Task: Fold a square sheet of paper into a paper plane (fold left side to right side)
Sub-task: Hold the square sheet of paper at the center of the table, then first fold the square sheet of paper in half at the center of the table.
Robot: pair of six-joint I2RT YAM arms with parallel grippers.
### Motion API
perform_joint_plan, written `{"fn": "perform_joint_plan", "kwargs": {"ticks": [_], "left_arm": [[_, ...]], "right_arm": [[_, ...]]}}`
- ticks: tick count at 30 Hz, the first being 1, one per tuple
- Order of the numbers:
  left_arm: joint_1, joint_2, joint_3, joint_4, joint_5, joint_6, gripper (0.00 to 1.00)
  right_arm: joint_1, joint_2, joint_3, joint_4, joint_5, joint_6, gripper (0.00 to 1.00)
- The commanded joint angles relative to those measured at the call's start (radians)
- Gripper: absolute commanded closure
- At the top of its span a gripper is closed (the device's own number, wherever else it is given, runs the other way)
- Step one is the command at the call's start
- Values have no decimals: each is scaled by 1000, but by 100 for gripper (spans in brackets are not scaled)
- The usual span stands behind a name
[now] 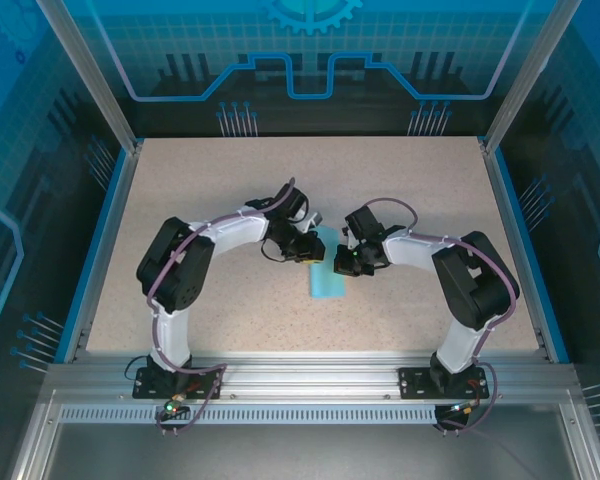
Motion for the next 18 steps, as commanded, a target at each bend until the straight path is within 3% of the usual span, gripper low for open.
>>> {"fn": "perform_joint_plan", "kwargs": {"ticks": [1, 18], "left_arm": [[-9, 32, 29, 15, 60, 1, 82], [9, 97, 20, -47, -53, 25, 83]], "right_arm": [[20, 57, -11, -66, 36, -11, 94], [21, 59, -11, -81, 38, -16, 94]]}}
